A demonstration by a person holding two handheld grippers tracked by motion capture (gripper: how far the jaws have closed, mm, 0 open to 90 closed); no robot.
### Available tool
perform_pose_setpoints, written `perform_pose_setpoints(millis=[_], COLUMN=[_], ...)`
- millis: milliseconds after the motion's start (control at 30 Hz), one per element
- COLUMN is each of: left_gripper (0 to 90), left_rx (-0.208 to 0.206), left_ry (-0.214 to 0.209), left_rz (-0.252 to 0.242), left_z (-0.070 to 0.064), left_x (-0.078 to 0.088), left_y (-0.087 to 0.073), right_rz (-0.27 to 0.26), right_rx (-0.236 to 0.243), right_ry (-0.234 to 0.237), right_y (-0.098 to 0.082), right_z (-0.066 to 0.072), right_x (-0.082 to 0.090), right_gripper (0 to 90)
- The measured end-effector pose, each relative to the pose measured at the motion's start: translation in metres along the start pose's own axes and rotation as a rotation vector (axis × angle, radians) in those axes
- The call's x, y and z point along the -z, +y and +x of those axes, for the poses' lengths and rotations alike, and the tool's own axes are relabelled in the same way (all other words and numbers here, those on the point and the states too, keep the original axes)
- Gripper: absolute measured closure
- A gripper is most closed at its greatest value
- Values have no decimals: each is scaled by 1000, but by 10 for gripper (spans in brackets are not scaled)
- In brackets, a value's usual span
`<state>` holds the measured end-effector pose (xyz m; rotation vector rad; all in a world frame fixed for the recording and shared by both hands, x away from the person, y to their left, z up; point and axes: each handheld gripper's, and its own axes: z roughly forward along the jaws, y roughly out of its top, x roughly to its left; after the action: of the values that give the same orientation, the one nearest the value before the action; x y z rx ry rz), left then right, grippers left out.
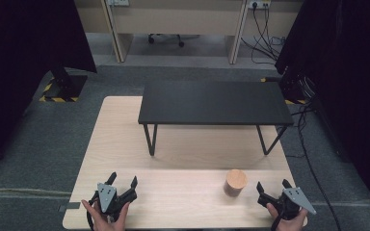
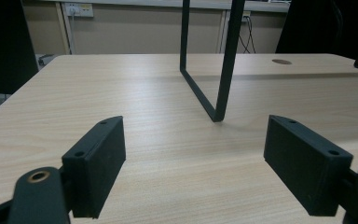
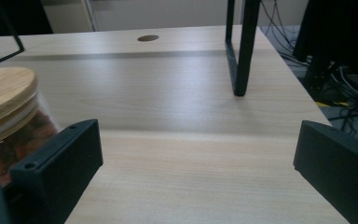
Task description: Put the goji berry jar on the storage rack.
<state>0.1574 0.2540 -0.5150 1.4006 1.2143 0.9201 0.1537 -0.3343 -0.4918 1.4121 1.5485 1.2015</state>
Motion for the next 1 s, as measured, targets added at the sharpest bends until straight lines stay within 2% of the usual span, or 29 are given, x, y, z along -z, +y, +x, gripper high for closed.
perform_pose_setpoints(millis=[33,67,167,200,300,467,533,633,900,1000], left_gripper=[198,197,194,194,194,195,195,194,195,195], left_rx=[4,9,15,18,28,28,33,41,34,41], left_ry=[-1,-1,0,0,1,3,3,2,-1,-3], left_rz=[1,1,1,0,-1,2,2,1,0,-2], left_z=[1,1,1,1,2,2,2,3,3,4], left_x=[0,0,0,0,0,0,0,0,0,0], left_y=[0,0,0,0,0,0,0,0,0,0], right_rz=[1,1,1,1,4,17,23,34,36,44], right_rx=[9,9,67,67,115,175,188,195,231,255], right_ry=[34,34,178,178,296,410,435,441,477,489], right_y=[0,0,0,0,2,7,8,11,13,15], right_z=[-5,-5,-26,-26,-41,-50,-52,-51,-48,-43], right_x=[0,0,0,0,-4,-11,-14,-16,-21,-25], right_gripper=[14,14,19,19,47,50,50,51,58,58])
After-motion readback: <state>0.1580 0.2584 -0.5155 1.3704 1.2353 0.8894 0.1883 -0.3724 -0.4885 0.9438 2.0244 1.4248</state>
